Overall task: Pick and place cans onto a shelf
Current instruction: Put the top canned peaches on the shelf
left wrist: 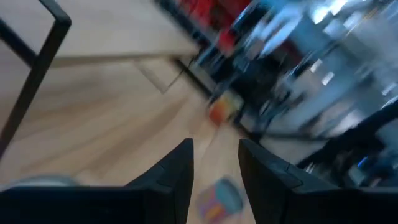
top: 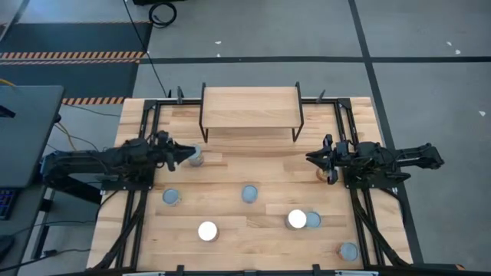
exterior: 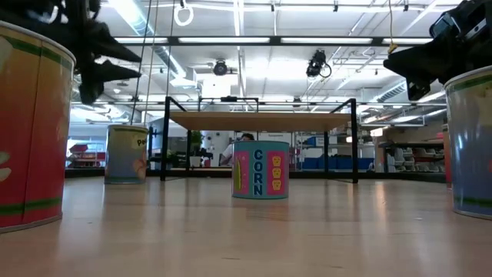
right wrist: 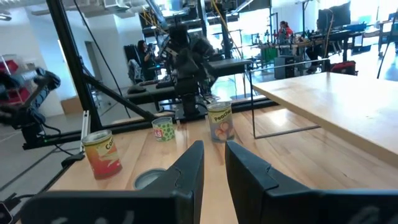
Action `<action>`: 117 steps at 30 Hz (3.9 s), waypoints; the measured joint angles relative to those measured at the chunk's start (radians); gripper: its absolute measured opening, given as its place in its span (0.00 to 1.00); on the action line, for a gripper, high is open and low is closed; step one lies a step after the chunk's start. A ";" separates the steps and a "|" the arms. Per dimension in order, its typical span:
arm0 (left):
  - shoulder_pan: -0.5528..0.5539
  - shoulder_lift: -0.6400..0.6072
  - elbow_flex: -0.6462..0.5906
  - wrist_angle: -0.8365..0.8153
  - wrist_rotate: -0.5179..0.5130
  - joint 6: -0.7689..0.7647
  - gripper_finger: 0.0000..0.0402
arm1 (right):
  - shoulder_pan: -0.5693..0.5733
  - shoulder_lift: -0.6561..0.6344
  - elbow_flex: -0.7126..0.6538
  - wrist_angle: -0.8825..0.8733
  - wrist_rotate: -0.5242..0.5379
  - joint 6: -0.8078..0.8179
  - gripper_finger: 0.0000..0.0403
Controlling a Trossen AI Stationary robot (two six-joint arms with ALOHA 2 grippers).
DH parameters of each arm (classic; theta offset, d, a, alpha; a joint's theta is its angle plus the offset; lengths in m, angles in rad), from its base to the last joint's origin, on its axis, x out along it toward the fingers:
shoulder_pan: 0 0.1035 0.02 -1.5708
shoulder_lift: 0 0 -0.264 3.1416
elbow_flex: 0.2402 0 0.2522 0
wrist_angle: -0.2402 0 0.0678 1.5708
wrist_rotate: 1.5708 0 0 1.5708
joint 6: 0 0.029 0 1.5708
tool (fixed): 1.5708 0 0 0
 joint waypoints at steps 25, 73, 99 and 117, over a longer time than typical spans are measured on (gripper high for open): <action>0.142 0.685 0.616 -1.014 0.020 0.770 0.89 | 0.000 0.000 0.000 -0.001 0.000 0.000 0.18; -0.053 1.086 0.896 -0.942 0.056 0.700 0.77 | 0.000 0.000 -0.001 -0.001 0.000 0.000 0.18; 0.562 1.452 1.924 -1.224 0.269 1.427 0.77 | 0.000 0.000 -0.001 0.449 0.452 0.149 0.18; 0.579 1.528 1.762 -1.128 0.113 1.551 0.77 | 0.000 0.006 -0.001 0.413 0.428 0.128 0.18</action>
